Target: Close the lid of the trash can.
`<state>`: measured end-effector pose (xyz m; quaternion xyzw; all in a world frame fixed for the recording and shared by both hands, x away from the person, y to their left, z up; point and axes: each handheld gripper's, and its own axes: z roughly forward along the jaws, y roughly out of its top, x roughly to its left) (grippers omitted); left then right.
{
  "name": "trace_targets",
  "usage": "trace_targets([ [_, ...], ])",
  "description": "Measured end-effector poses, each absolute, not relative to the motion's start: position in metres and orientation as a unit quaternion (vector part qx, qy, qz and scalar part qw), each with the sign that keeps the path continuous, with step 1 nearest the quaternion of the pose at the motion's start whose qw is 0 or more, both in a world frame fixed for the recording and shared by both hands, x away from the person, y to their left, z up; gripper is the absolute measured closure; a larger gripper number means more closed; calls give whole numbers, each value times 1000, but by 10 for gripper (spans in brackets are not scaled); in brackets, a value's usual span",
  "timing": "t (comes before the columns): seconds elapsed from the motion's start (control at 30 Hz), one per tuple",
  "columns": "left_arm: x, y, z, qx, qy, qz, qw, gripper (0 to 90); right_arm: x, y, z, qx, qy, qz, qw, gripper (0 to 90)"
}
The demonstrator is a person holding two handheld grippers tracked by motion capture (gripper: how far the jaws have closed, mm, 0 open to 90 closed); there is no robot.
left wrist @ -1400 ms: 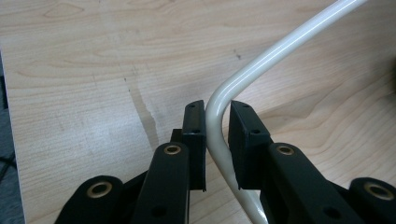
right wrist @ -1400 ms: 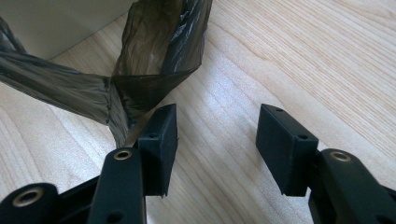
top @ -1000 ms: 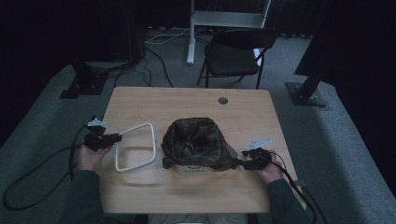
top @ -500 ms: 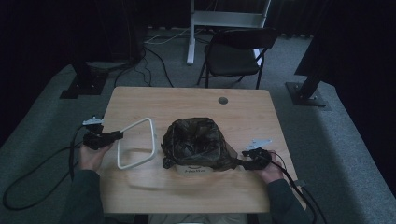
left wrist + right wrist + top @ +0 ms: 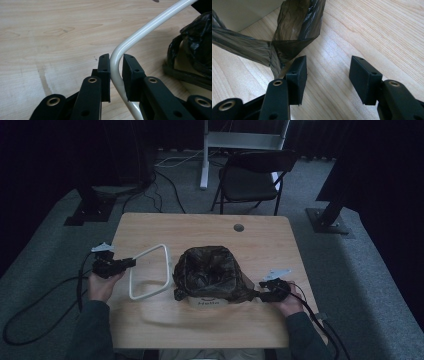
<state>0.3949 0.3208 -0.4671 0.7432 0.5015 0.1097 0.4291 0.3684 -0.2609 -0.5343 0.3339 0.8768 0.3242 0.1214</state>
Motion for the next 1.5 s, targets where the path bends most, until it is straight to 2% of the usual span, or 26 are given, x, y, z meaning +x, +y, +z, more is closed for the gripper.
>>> trace_targets([
  [1.23,404,266,-432,764,461,110,438,779,368,-261,-534,334,877,323,121,478],
  [1.5,405,252,-424,766,451,108,445,779,367,-257,-533,326,881,317,131,501],
])
